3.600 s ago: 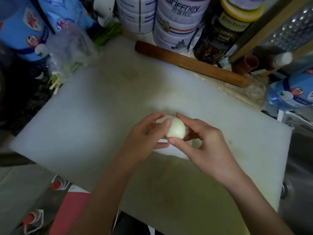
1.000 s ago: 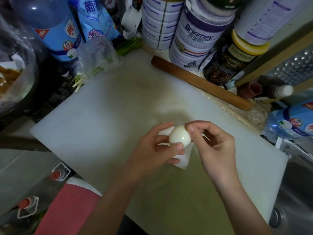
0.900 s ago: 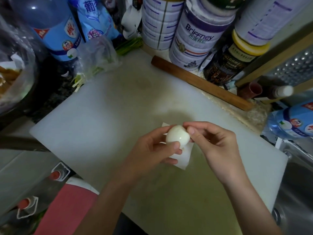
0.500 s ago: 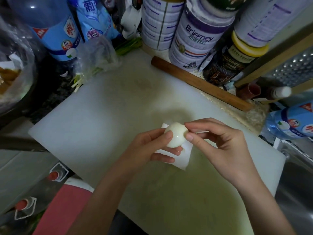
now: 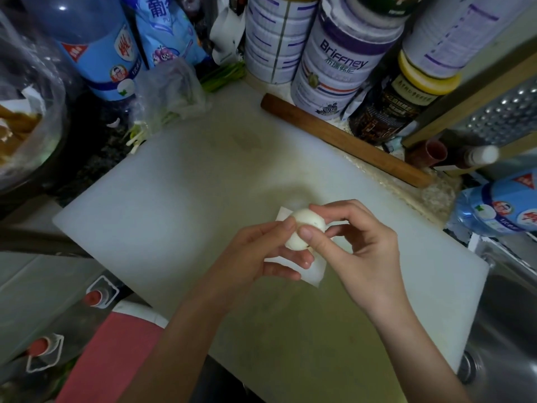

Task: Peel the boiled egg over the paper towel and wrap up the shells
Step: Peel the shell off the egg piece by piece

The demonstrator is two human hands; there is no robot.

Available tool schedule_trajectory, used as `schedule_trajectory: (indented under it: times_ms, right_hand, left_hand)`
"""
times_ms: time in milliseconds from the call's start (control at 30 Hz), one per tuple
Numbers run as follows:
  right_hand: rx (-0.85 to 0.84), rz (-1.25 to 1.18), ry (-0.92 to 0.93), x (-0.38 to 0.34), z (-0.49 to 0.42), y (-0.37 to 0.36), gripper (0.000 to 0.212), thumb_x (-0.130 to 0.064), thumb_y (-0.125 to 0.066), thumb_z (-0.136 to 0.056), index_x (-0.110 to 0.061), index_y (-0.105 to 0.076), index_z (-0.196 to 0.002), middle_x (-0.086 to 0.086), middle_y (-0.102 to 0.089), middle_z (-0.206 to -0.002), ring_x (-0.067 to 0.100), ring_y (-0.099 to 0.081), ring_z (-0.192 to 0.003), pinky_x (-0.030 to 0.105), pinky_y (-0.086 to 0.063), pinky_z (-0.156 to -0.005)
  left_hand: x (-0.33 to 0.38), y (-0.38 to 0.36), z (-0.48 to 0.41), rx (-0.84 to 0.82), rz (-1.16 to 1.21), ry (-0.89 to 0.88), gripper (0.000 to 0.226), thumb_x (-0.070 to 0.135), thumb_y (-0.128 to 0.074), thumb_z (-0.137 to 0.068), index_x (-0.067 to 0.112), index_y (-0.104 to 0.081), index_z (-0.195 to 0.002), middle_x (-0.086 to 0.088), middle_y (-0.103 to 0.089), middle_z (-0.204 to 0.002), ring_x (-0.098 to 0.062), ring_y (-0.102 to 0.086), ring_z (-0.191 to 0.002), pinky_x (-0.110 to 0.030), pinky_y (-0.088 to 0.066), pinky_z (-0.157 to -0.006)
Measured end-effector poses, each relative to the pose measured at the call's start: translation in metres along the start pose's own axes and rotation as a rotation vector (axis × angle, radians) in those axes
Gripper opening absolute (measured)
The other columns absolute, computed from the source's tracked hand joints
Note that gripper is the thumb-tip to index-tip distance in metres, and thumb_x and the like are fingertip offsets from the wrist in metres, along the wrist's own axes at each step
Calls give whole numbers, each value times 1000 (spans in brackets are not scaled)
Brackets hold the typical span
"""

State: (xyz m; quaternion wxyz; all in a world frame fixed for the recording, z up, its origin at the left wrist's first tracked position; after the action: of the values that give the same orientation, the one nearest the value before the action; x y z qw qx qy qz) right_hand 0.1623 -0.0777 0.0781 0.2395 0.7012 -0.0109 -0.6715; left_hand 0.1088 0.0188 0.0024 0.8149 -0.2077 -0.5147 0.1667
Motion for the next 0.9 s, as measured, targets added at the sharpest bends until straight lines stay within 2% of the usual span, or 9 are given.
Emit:
schedule_trajectory:
  times_ms: [100, 200, 400, 467, 633, 733, 800, 867, 900]
  right_hand:
    - [76, -86, -54, 13, 2, 2, 11, -27, -71, -73, -17, -72, -77, -3, -67, -77, 9, -61, -73, 15, -45, -64]
    - [147, -114, -146, 33, 3, 4, 12, -21, -70, -78, -15, -69, -68, -9, -64, -63, 4, -57, -61, 14, -44, -58]
    - [102, -4, -309, 73, 0, 1, 17, -16, -69, -82, -18, -66, -65, -2, -61, -57, 9, -52, -53, 25, -45, -58]
    - [104, 93, -290, 76, -2, 7, 20, -15, -67, -84, -15, -66, -64, -2, -60, -54, 9, -53, -49, 24, -45, -56]
    - [-119, 435, -172, 71, -2, -7, 18, -3, -60, -86, -12, -74, -80, -9, -66, -62, 8, -62, -58, 11, -48, -62]
    - [-31, 628, -59, 62, -4, -2, 16, -14, -69, -80, -9, -66, -65, 2, -61, -53, 23, -56, -51, 33, -51, -57]
    - [-24, 692, -63, 65, -4, 1, 25, -17, -70, -80, -6, -59, -61, 7, -56, -51, 28, -51, -51, 34, -47, -55]
    - [-100, 591, -42, 67, -1, -6, 15, -3, -63, -82, -7, -66, -69, 3, -66, -65, 20, -58, -59, 30, -51, -65]
    - [-128, 547, -30, 64, 2, -8, 22, 6, -57, -82, -9, -72, -81, -1, -72, -83, 13, -64, -73, 24, -52, -76]
  left_hand:
    - [-8, 3, 1, 20, -4, 29, 42, 52, -56, -79, 17, -73, -96, -10, -69, -80, -18, -66, -77, -29, -54, -64]
    - [-17, 7, 2, 53, -23, 56, 39, 51, -58, -78, 18, -74, -92, -11, -69, -76, -17, -66, -74, -26, -53, -61]
    - [-31, 15, 3, 94, 25, 115, 39, 50, -57, -81, 16, -72, -91, -8, -65, -67, -16, -62, -66, -24, -51, -55]
    - [-34, 18, 2, 110, 29, 129, 47, 53, -51, -75, 14, -68, -94, -8, -64, -67, -16, -62, -65, -23, -50, -54]
    - [-47, 20, -1, 155, 84, 187, 54, 55, -48, -73, 11, -65, -99, -6, -65, -66, -15, -61, -62, -22, -49, -53]
    - [-54, 18, -2, 155, 138, 227, 61, 55, -44, -76, 5, -66, -103, -4, -65, -63, -13, -62, -59, -20, -49, -52]
    - [-57, 17, -2, 163, 167, 247, 57, 53, -42, -83, 5, -68, -99, -4, -67, -63, -12, -64, -59, -19, -50, -52]
    - [-58, 18, -2, 197, 198, 263, 54, 49, -39, -90, 5, -69, -96, -7, -72, -70, -13, -68, -63, -20, -53, -53]
    - [-58, 19, -2, 213, 213, 264, 54, 49, -38, -91, 4, -69, -97, -10, -74, -77, -15, -70, -68, -22, -55, -56]
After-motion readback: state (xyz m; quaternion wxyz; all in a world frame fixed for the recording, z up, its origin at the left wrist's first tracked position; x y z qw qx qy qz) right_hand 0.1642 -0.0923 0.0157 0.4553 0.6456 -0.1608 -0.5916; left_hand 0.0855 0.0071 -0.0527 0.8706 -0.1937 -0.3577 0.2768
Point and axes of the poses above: each hand's wrist, its own z-axis away from the middle knuckle, its own y-axis out of the back of the hand, x = y × z, the point moved 10 cm from there along -z, towards the middle knuckle
